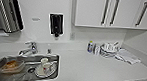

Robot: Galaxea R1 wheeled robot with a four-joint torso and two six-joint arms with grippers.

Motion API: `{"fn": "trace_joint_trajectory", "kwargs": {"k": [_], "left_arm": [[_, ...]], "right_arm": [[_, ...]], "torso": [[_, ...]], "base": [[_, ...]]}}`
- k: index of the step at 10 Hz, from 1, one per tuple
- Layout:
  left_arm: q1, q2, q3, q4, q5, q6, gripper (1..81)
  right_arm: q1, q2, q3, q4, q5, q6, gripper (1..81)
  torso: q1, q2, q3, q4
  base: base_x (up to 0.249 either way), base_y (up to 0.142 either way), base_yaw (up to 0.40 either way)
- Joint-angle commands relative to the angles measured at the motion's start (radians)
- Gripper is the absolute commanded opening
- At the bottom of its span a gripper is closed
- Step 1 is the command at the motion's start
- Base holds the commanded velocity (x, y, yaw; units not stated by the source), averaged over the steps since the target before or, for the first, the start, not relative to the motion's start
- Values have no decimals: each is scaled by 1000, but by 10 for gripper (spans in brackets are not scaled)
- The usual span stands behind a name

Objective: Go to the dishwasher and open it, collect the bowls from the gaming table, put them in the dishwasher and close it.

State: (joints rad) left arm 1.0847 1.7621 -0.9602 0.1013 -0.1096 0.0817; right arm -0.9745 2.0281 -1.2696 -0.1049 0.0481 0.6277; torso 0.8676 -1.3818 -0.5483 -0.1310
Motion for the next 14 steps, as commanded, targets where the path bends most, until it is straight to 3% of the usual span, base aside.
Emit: {"fn": "trace_joint_trajectory", "kwargs": {"k": [1,6,10,14], "left_arm": [[-74,-41,37,0,18,6,811],[-94,-36,46,18,13,9,811],[-144,-75,135,44,16,16,811],[-144,-78,138,66,18,16,811]], "right_arm": [[185,-17,23,10,-105,78,811],[317,69,-26,5,-244,231,811],[371,132,-117,7,-341,332,811],[443,206,-224,4,-432,492,811]], "torso": [[0,0,0,0],[0,0,0,0],[0,0,-1,0],[1,0,-1,0]], "base": [[0,0,0],[0,0,0],[0,0,0],[0,0,0]]}}
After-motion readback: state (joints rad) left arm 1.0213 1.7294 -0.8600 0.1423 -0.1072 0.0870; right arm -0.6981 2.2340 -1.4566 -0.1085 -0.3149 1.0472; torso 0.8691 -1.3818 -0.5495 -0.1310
